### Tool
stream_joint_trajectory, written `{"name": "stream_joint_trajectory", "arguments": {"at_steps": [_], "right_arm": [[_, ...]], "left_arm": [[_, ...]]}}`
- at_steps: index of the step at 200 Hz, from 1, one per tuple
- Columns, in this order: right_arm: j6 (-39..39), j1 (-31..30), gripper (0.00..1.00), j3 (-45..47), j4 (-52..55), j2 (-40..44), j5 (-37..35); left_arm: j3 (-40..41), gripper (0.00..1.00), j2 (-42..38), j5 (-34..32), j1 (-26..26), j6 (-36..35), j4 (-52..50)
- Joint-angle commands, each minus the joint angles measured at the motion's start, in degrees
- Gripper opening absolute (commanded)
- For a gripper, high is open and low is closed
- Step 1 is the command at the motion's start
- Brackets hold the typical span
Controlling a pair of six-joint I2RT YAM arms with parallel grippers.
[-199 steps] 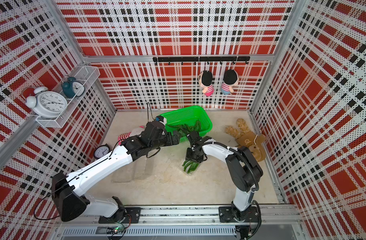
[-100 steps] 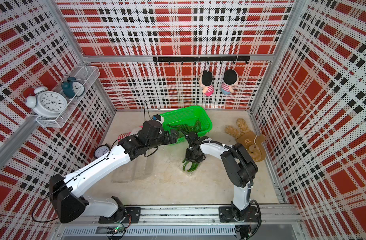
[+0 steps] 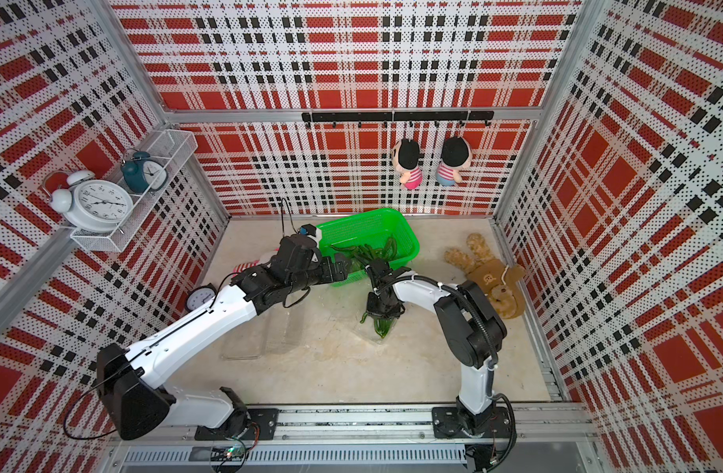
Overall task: Take small green peppers out of containers
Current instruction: Pick up the green pepper from the packing box.
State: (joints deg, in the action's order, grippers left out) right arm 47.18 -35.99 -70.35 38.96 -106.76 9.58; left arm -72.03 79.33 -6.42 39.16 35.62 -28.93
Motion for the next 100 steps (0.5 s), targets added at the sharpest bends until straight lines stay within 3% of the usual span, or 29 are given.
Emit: {"name": "stream_joint_trajectory", "arguments": {"at_steps": [1,100], "right_arm": [[3.3,-0.5,0.15,-0.7,-0.2,4.6,-0.1],[7.8,-0.4,0.14,-1.1,-0.5,15.1,2.2]], "left_arm": [[1.1,1.00,-1.2,0.5,-0.8,-1.3,-0.2],[0.6,1.00,-0.7,1.2,-3.1,-2.7,0.0]]}}
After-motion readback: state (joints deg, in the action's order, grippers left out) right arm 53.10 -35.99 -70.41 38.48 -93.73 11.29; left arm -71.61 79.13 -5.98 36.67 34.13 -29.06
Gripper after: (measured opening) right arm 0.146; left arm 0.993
